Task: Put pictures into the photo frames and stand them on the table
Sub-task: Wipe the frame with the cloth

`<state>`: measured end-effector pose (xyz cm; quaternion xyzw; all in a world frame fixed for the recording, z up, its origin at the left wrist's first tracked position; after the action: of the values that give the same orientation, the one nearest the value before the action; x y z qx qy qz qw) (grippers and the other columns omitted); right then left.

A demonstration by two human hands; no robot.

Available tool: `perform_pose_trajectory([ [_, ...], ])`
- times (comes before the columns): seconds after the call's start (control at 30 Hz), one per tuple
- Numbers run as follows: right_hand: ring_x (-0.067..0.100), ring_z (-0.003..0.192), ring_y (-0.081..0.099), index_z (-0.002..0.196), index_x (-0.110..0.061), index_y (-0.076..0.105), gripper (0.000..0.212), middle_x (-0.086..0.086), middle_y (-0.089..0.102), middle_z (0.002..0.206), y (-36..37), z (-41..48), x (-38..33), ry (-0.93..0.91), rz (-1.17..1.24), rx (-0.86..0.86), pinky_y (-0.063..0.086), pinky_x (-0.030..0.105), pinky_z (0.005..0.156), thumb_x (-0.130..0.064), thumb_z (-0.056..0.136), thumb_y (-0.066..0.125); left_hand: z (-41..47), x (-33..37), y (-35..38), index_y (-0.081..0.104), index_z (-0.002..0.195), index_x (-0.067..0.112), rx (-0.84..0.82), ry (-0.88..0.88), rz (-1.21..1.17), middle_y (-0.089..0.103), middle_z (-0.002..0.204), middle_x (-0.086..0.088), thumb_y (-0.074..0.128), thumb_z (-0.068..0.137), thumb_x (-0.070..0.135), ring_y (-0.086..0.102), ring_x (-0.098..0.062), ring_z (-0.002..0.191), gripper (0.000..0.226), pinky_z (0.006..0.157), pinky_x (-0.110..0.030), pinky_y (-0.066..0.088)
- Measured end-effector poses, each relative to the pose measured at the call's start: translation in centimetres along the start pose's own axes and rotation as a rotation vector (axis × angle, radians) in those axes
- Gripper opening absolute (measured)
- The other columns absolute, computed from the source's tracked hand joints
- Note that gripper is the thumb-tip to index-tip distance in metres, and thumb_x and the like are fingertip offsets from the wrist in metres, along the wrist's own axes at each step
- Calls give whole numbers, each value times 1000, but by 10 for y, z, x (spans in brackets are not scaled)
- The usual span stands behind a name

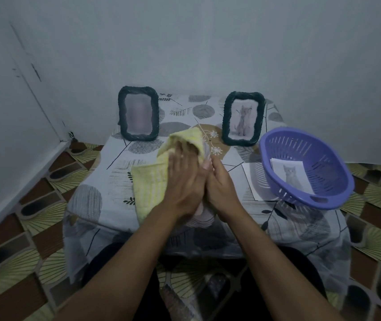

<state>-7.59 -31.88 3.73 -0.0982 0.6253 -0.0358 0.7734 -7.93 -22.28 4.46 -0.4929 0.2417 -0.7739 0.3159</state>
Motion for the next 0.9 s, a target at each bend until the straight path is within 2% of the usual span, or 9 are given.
perform_pose_trajectory([
  [0.13,6,104,64,122,-24,57,24,-8,69,111,-6,1,4,7,6,15,51,32,91,-31,107,39,-7,-1,5,-12,151,26,-69,174,94,-16,160,4,0,98,53,-19,-12,150,60,123,-43,-6],
  [0.27,13,97,65,111,-16,59,32,1,69,101,-8,-3,-3,-31,-24,36,51,38,87,-40,106,39,6,-39,-8,-4,158,20,22,-66,83,-9,165,-4,-1,94,67,-11,-15,152,80,124,-46,2],
  [0.33,13,94,66,112,-19,60,29,-1,70,99,-9,-3,-5,-40,21,53,52,34,84,-38,107,39,9,-45,-11,1,159,14,35,-82,13,-1,167,-7,1,93,71,-7,-19,153,86,123,-48,6],
  [0.43,6,69,59,110,-23,61,24,-10,65,78,-21,4,-3,29,111,161,47,28,64,-33,107,39,2,-32,-4,6,158,11,-30,60,68,5,166,-8,8,101,57,-5,-23,153,73,122,-50,9],
  [0.53,8,53,48,101,-25,60,24,-8,54,61,-41,14,-2,94,182,293,39,29,53,-33,107,39,-28,-12,12,25,152,1,-130,204,191,28,158,-18,3,104,48,18,-33,148,71,120,-50,15],
  [0.63,19,48,37,93,-19,56,27,6,43,58,-51,17,1,118,294,329,31,34,49,-33,107,39,-49,-8,17,39,141,7,-202,252,232,43,139,-12,1,102,50,35,-29,128,69,113,-52,26],
  [0.7,34,57,41,104,-8,55,31,31,48,72,-46,13,5,142,345,290,40,40,52,-33,107,38,-41,-11,10,43,135,12,-198,252,220,45,132,-9,4,103,48,36,-26,120,62,109,-48,29],
  [0.83,25,82,42,108,-15,59,25,17,49,84,-24,3,2,124,366,113,34,35,63,-31,108,39,4,-17,-15,39,140,12,-81,174,299,39,142,-12,10,104,42,32,-31,126,56,109,-47,29],
  [0.9,24,87,44,114,-14,60,27,25,51,85,-17,2,-1,120,372,75,40,41,66,-31,107,40,21,-18,-26,34,145,8,-12,124,243,35,149,-14,16,105,36,24,-29,136,53,117,-53,21],
])
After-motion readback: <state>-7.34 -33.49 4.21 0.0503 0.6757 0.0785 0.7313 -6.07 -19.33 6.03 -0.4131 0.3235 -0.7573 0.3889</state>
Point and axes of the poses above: each hand's wrist, its own z-axis towards the middle knuckle, its own y-axis out of the palm, x = y × z, the point moved 6 cm from there along z, towards the middle knuckle
